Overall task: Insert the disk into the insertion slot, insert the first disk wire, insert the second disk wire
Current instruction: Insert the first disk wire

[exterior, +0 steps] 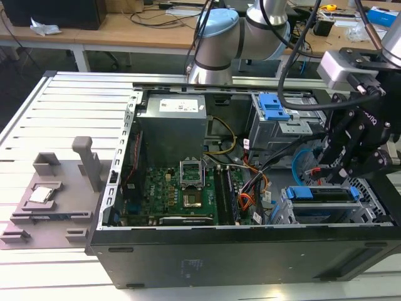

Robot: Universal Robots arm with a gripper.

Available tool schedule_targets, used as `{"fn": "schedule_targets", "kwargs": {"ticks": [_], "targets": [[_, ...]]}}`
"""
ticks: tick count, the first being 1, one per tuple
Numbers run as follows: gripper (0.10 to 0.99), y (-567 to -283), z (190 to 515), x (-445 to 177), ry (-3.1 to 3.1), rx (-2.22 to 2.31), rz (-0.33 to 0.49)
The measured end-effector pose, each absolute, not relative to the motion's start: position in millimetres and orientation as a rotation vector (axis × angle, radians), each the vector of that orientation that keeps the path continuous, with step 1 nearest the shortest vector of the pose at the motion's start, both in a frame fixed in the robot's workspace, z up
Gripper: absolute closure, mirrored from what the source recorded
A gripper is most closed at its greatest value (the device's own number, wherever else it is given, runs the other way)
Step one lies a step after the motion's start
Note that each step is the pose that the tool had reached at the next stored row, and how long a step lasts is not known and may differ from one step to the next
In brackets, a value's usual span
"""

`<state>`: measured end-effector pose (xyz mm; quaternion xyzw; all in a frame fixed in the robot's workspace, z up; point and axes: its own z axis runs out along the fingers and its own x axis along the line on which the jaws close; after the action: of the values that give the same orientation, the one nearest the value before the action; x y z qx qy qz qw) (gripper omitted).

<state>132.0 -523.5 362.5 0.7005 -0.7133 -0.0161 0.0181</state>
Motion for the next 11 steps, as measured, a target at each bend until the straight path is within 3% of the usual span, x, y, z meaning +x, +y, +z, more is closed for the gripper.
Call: {"fn": "schedule_targets", "kwargs": {"ticks": [11], "targets": [[0.667, -535, 359, 132, -2.215, 2.175, -0.050]]}}
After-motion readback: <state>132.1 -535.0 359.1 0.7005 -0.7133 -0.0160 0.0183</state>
